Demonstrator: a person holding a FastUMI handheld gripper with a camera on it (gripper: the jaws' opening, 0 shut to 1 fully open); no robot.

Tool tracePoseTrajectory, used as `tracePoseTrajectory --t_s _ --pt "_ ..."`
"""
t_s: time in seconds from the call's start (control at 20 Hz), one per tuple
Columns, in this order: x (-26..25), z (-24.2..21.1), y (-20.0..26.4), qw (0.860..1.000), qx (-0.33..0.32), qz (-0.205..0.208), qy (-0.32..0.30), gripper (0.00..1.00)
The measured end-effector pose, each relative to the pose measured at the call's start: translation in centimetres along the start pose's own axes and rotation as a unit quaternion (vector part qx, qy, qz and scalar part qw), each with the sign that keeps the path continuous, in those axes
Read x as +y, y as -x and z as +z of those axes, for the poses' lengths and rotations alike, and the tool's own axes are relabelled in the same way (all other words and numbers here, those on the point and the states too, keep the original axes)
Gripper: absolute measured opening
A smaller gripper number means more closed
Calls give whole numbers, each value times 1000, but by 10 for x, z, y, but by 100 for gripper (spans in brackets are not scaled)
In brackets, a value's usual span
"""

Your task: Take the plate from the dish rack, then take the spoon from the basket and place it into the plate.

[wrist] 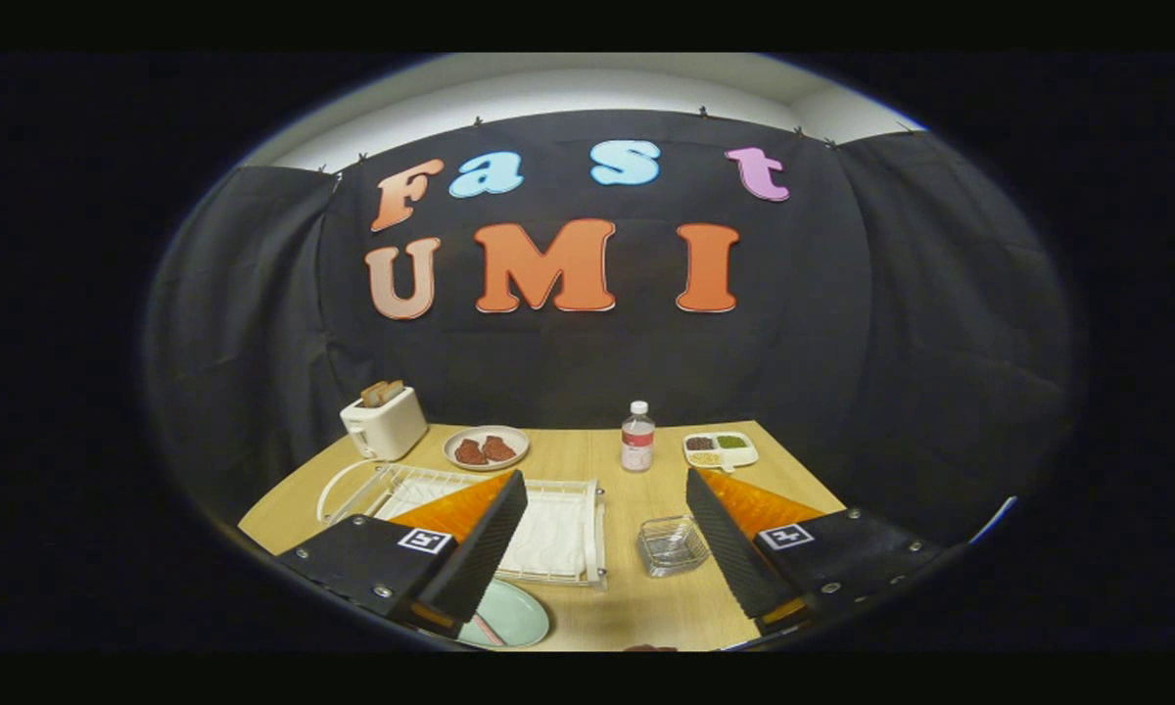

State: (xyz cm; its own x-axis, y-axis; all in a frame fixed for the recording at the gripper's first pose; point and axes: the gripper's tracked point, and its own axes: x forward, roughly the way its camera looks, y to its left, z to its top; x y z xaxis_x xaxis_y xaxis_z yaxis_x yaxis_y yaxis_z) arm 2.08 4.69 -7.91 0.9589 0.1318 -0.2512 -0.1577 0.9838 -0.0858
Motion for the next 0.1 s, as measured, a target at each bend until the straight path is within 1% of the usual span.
tracePoseTrajectory --t_s 0.1 --pt "-4 4 0 1000 -4 -4 -4 97"
